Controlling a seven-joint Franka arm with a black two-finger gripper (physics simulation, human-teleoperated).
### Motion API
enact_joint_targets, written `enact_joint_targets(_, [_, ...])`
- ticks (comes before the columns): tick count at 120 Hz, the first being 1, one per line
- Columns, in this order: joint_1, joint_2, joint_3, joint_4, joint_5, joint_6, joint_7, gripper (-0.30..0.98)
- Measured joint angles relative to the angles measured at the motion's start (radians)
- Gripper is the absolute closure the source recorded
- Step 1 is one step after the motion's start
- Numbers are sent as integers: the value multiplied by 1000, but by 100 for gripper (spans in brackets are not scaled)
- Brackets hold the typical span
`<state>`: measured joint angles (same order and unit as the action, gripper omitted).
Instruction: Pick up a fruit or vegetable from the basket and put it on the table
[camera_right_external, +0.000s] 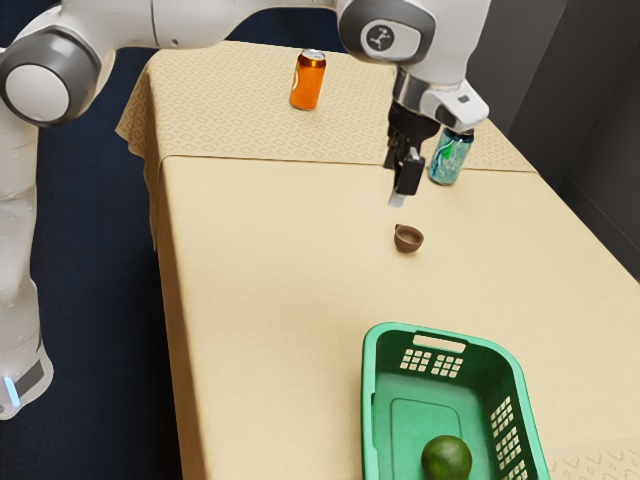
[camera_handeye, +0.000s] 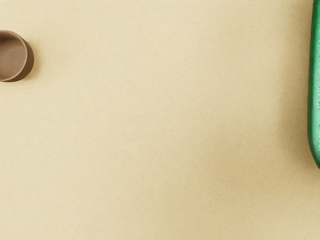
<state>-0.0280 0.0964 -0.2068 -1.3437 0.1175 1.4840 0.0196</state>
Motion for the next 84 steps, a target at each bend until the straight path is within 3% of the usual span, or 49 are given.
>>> enact_joint_targets(31, [-1, 4, -3, 2, 11, 8, -21, 0])
enact_joint_targets(53, [0, 150, -175, 72, 41, 54, -43, 0])
enact_joint_targets(84, [-50, 330, -265, 207, 62, 117, -104, 0])
